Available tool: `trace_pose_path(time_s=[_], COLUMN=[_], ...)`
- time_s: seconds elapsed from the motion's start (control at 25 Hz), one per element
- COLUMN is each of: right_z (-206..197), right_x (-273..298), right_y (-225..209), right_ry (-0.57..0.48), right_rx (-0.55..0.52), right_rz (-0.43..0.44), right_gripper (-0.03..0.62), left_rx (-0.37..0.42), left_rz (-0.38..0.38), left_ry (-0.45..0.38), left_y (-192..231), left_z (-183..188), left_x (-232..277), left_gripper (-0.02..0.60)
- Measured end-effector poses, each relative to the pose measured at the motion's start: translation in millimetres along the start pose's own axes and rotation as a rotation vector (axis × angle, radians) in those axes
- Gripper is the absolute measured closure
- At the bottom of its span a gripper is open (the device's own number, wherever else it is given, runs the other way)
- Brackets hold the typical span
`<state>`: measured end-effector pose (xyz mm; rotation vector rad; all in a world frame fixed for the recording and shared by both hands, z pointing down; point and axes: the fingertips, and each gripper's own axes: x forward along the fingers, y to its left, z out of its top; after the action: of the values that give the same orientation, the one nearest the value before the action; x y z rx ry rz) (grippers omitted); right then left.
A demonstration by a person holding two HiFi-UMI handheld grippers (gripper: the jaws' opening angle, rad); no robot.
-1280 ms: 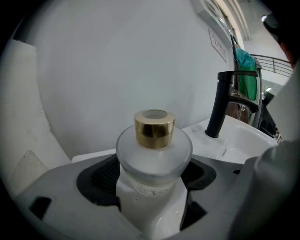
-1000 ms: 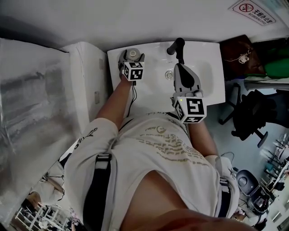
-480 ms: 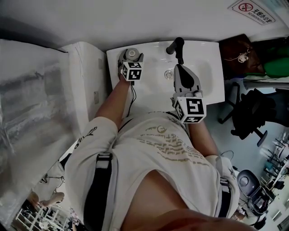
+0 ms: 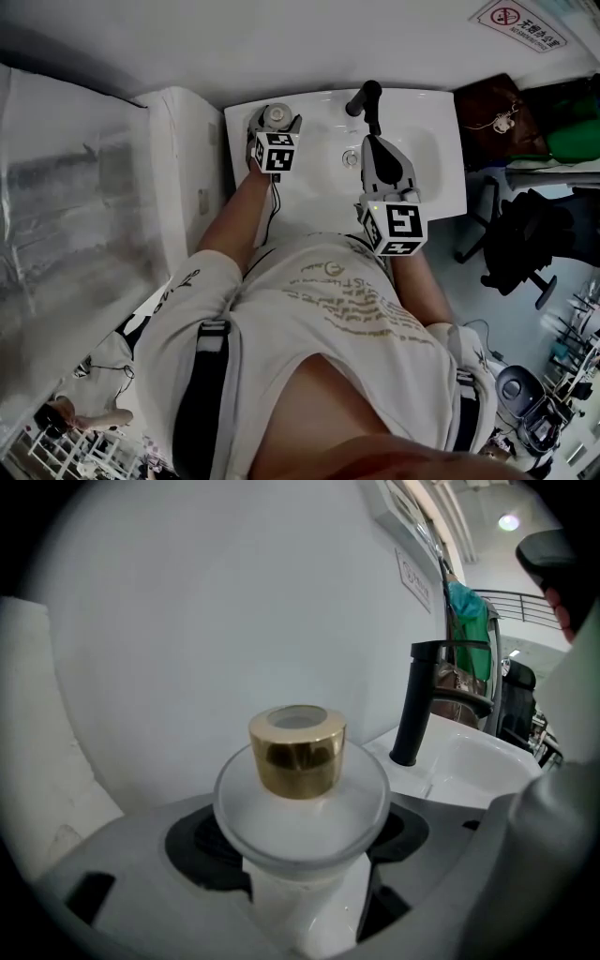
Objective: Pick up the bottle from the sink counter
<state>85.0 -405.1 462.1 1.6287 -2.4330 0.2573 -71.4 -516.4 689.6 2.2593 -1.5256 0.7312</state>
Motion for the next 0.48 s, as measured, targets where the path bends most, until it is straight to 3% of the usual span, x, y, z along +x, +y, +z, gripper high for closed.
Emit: trace_pose_path(time_s=[0.48], right_z=[10.4], right_x=[7.8], right_y=[12.8], right_ry=[-0.056], right_rx=[0.018], right_rz=[0.048], right_gripper=[0.569], left_rx=[-0.026], left_rz=[0.049], left_ry=[-0.016], left_y=[-0.8], left_z=[28.3], left_x=[-51.3], left_gripper=[0.227])
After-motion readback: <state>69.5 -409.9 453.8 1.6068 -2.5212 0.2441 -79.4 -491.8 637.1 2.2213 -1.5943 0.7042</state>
